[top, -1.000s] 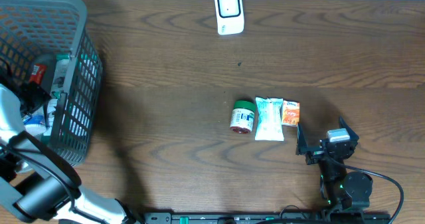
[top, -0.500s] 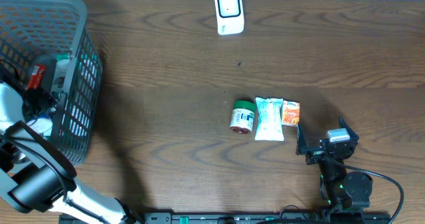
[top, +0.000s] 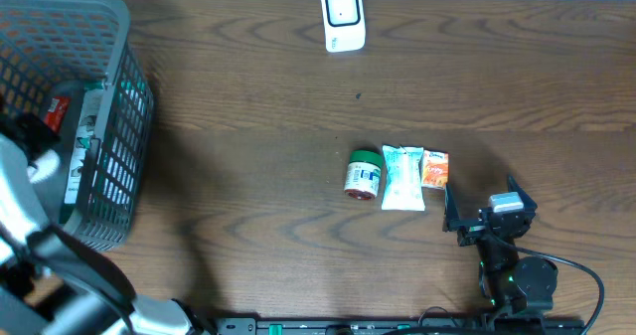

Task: Scan the item barcode
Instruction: 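Close the left gripper on the cotton-swab tub inside the basket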

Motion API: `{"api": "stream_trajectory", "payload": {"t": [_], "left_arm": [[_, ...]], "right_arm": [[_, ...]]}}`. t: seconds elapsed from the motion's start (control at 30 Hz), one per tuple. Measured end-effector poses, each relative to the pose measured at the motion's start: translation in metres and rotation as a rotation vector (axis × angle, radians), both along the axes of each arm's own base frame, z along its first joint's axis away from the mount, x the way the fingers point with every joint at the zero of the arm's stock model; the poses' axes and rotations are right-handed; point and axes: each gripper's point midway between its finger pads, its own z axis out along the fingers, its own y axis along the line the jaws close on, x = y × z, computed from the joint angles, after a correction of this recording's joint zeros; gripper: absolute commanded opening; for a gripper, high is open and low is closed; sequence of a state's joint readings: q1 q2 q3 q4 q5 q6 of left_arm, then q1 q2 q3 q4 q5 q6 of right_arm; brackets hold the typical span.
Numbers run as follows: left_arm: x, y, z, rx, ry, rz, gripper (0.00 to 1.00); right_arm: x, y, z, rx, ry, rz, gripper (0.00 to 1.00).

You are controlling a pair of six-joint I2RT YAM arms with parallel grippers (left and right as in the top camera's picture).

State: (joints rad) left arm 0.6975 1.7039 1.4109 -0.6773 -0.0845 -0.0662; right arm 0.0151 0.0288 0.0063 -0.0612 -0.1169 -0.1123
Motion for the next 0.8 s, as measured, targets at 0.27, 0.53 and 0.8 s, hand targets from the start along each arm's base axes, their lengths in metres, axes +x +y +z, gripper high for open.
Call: {"api": "stream_trajectory", "payload": {"t": [0.27, 0.53, 0.8], "left_arm": [[-0.014, -0.014, 0.129, 0.189, -0.301, 0.052, 0.75], [-0.021, -0.092, 0.187, 0.208, -0.436, -0.069, 0.75], [-0.023, -0.207, 0.206, 0.13, -0.488, -0.377, 0.75]], "right_arm": [[0.0, 0.0, 0.0, 0.0, 0.0, 0.0, 0.99], [0.0, 0.0, 0.0, 0.0, 0.0, 0.0, 0.99], [0.0, 0.0, 0.0, 0.0, 0.0, 0.0, 0.99]]}}
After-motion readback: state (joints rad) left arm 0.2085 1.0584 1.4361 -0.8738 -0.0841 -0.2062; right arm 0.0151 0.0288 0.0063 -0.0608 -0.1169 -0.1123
